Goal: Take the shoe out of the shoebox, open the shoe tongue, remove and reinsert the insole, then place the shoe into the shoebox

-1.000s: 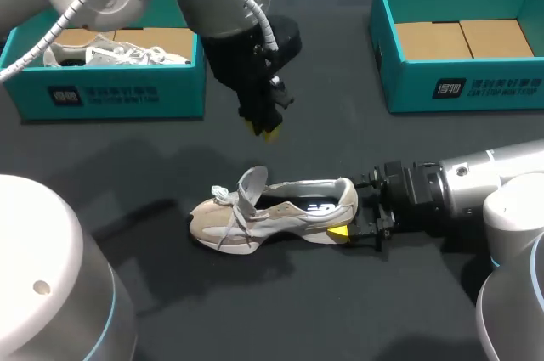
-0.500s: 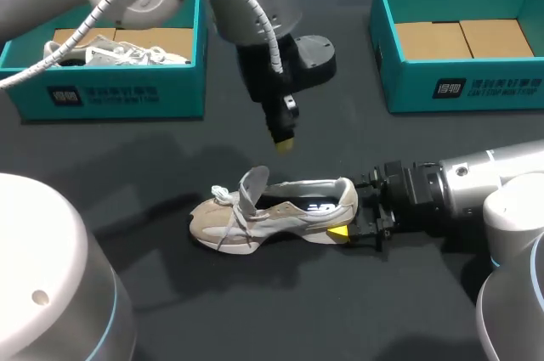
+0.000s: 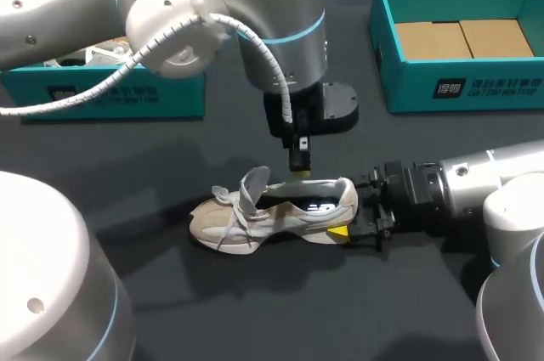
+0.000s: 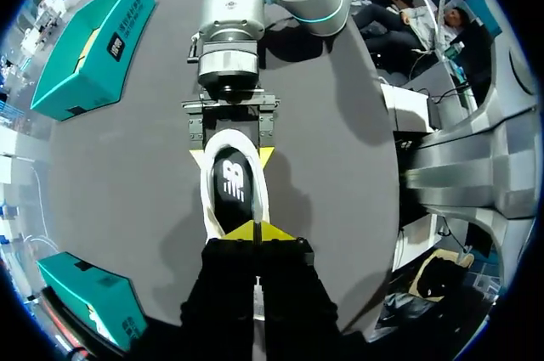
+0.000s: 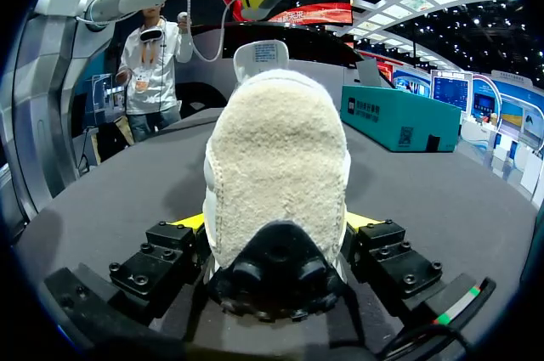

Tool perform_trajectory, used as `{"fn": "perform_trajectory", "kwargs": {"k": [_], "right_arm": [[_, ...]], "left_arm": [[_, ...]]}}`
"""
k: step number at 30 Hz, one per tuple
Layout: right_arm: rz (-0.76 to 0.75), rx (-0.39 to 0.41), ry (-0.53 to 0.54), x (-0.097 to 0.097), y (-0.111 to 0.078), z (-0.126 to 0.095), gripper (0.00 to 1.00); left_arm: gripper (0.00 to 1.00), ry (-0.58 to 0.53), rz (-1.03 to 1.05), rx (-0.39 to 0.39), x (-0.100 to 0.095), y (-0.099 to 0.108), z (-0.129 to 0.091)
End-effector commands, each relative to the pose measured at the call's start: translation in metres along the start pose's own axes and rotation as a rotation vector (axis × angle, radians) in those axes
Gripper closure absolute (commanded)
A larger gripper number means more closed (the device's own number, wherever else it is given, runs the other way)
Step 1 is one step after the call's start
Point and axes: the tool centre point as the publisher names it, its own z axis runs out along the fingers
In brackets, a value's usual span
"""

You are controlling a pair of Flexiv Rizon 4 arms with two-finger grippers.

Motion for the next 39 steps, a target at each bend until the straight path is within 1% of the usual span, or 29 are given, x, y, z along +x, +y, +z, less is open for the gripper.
{"fn": "perform_trajectory", "kwargs": {"k": [1,4,7,10,14,15,17,25,27,28,31,37,39], "right_arm": [[-0.001,0.003,-0.001,0.001,0.001,0.000,1.00],[-0.001,0.003,-0.001,0.001,0.001,0.000,1.00],[-0.001,0.003,-0.001,0.001,0.001,0.000,1.00],[-0.001,0.003,-0.001,0.001,0.001,0.000,1.00],[-0.001,0.003,-0.001,0.001,0.001,0.000,1.00],[-0.001,0.003,-0.001,0.001,0.001,0.000,1.00],[-0.001,0.003,-0.001,0.001,0.001,0.000,1.00],[-0.001,0.003,-0.001,0.001,0.001,0.000,1.00],[-0.001,0.003,-0.001,0.001,0.001,0.000,1.00],[-0.001,0.003,-0.001,0.001,0.001,0.000,1.00],[-0.001,0.003,-0.001,0.001,0.001,0.000,1.00],[-0.001,0.003,-0.001,0.001,0.001,0.000,1.00],[-0.001,0.003,-0.001,0.001,0.001,0.000,1.00]], "left_arm": [[1.00,0.000,0.000,-0.002,-0.001,-0.001,0.000],[1.00,0.000,0.000,-0.002,-0.001,-0.001,0.000],[1.00,0.016,0.008,-0.014,-0.006,-0.002,0.016],[1.00,0.023,0.020,-0.012,-0.013,-0.006,0.026],[1.00,0.010,0.059,-0.018,-0.012,-0.008,0.037],[1.00,-0.016,0.093,-0.012,-0.010,-0.008,0.039],[1.00,-0.034,0.142,0.007,-0.007,-0.007,0.033],[1.00,-0.034,0.142,0.007,-0.007,-0.007,0.033],[1.00,-0.028,0.127,-0.024,-0.008,-0.010,0.047],[1.00,-0.006,0.115,-0.027,-0.010,-0.013,0.056],[1.00,0.028,0.104,-0.022,-0.015,-0.012,0.069],[1.00,0.070,0.078,0.000,-0.020,-0.010,0.082],[1.00,0.085,0.070,-0.004,-0.020,-0.010,0.088]]}}
